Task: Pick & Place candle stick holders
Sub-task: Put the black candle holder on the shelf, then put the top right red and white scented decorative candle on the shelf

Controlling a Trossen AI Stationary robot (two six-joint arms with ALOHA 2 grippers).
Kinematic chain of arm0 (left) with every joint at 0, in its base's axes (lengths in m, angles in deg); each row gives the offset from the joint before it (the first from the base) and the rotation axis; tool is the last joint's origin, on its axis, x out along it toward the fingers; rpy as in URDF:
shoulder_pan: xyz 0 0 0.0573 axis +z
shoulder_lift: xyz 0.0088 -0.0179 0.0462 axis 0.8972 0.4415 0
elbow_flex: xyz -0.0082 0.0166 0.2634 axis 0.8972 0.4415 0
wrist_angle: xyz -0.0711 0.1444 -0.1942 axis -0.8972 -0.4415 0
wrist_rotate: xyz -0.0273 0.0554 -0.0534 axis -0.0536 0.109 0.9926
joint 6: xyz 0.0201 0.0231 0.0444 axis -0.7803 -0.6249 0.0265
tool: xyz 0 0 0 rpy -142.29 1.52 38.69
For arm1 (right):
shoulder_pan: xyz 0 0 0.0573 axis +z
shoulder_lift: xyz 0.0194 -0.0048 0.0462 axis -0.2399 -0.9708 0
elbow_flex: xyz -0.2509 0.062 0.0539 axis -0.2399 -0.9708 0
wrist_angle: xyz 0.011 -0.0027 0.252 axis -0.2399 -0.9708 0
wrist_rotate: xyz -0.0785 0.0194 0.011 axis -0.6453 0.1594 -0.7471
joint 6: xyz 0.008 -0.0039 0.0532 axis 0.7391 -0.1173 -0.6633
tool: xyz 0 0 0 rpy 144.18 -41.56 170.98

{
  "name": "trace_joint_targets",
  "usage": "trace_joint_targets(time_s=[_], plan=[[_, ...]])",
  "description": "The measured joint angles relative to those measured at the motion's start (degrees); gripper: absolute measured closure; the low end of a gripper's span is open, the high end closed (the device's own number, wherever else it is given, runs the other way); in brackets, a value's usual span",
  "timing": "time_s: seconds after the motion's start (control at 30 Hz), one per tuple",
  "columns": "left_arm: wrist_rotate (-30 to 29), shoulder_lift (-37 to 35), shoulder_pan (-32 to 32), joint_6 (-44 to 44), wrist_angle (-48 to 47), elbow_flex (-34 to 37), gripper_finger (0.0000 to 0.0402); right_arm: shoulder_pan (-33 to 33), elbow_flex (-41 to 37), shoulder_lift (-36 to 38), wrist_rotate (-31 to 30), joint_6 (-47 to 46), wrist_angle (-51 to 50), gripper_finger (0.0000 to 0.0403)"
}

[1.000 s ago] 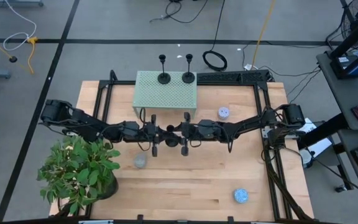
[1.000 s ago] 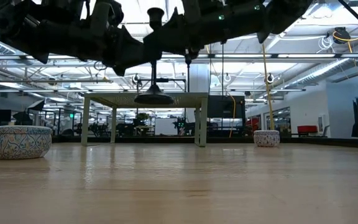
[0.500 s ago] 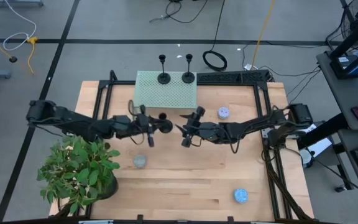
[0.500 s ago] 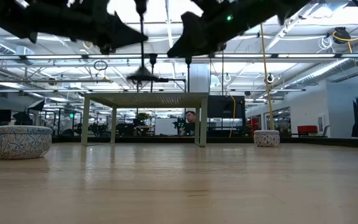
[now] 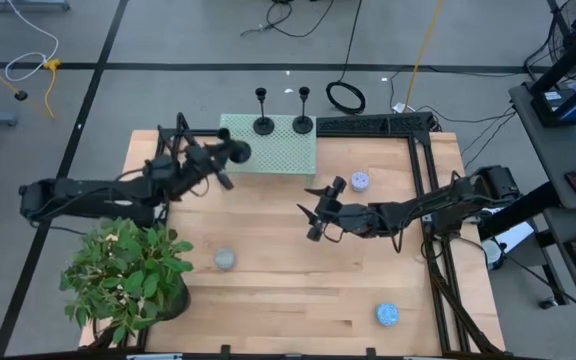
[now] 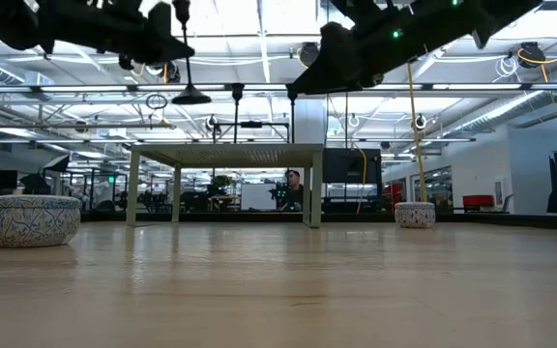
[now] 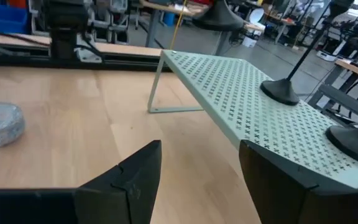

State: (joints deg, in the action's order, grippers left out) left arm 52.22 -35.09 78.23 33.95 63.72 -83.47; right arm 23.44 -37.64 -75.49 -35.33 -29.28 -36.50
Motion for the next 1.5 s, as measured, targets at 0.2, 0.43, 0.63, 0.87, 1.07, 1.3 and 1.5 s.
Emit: trace_joint_targets(time_s=[0.2, 0.43, 0.63, 0.87, 1.07, 1.3, 1.5], plan=[[6.2, 2.4, 12.2, 6.8, -0.5, 0.0, 0.0386, -0.2, -2.6, -0.1, 1.7, 0.4, 4.6, 0.0195], [12.4, 8.4, 23.4, 7.8, 2.3, 0.0, 0.0385, -0.3, -2.7, 0.0, 1.7, 3.6, 7.7, 0.0195], [16.3, 14.8, 28.8, 10.8, 8.8, 0.0, 0.0379, -0.9, -2.7, 0.0, 1.8, 3.6, 7.6, 0.0195], [16.4, 20.4, 31.5, 10.8, 11.5, 0.0, 0.0373, -1.7, -2.7, 0.0, 1.8, 3.7, 7.6, 0.0195], [16.6, 22.7, 31.7, 7.6, 15.0, 0.0, 0.0376, -1.9, -2.7, 0.0, 5.9, 3.9, 7.4, 0.0195], [16.5, 23.0, 32.1, 5.2, 16.3, 0.0, 0.0322, -2.1, -2.7, 0.0, 10.8, 3.9, 7.5, 0.0196], [19.2, 23.0, 33.2, 6.7, 16.2, 0.0, 0.0291, -2.1, -2.7, 0.0, 10.8, 3.5, 7.5, 0.0196]])
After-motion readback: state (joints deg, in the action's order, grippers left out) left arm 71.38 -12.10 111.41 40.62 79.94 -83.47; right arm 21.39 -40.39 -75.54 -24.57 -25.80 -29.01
